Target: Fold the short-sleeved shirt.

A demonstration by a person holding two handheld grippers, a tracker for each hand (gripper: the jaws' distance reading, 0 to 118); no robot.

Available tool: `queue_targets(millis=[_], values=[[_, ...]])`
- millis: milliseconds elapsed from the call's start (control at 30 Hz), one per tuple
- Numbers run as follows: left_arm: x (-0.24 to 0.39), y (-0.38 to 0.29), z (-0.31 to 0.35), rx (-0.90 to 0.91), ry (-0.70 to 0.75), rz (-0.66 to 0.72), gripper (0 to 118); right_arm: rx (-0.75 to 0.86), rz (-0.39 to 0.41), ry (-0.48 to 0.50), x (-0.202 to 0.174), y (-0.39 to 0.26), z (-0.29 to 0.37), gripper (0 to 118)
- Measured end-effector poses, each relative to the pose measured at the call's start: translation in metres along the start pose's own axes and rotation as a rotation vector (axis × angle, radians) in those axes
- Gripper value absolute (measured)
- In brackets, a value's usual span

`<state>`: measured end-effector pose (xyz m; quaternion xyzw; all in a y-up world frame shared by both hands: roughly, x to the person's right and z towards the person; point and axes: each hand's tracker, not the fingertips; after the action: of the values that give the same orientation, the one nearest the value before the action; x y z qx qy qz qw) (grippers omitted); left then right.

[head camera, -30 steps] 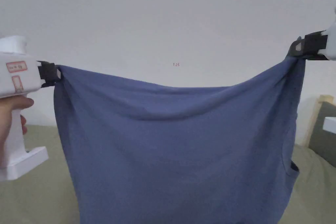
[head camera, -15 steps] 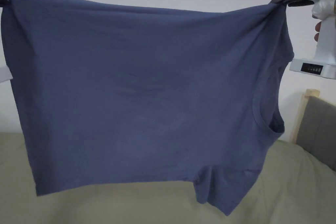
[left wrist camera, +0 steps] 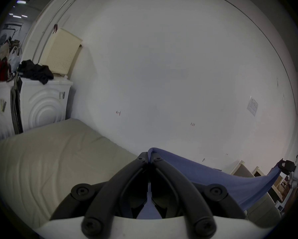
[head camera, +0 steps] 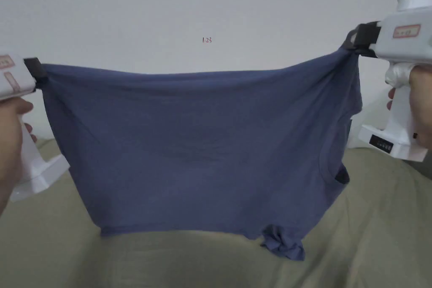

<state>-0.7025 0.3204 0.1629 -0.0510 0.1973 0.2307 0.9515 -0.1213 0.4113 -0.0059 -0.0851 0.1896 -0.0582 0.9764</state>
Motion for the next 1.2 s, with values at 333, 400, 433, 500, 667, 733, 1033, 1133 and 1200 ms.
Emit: queue_targets(millis=[333, 400, 433, 500, 667, 733, 1033, 1133, 1200], values=[[-0.059, -0.065, 0.046, -0.107, 0.006, 0.031, 0, -0.02, -0.064, 0.056, 0.001, -0.066, 0.068, 2], [-0.073, -0.076, 0.07, -0.14, 0.0, 0.027, 0, -0.042, -0.073, 0.065, 0.0, -0.084, 0.096, 2], [-0.078, -0.082, 0.081, -0.159, -0.009, 0.025, 0, -0.064, -0.092, 0.076, 0.001, -0.095, 0.108, 2], [-0.091, -0.1, 0.115, -0.184, -0.021, 0.033, 0, -0.1, -0.101, 0.065, 0.001, -0.121, 0.14, 2], [-0.102, -0.155, 0.211, -0.256, -0.008, 0.019, 0, -0.171, -0.112, 0.064, 0.008, -0.192, 0.227, 2], [-0.112, -0.18, 0.243, -0.289, 0.003, 0.016, 0, -0.215, -0.123, 0.064, 0.009, -0.223, 0.261, 2], [-0.166, -0.306, 0.334, -0.485, 0.073, -0.05, 0, -0.474, -0.244, 0.005, 0.026, -0.414, 0.355, 2], [-0.177, -0.327, 0.344, -0.579, 0.123, -0.188, 0, -0.608, -0.264, -0.051, 0.037, -0.461, 0.369, 2], [-0.192, -0.34, 0.334, -0.62, 0.135, -0.208, 0, -0.684, -0.21, -0.089, 0.04, -0.477, 0.364, 3]])
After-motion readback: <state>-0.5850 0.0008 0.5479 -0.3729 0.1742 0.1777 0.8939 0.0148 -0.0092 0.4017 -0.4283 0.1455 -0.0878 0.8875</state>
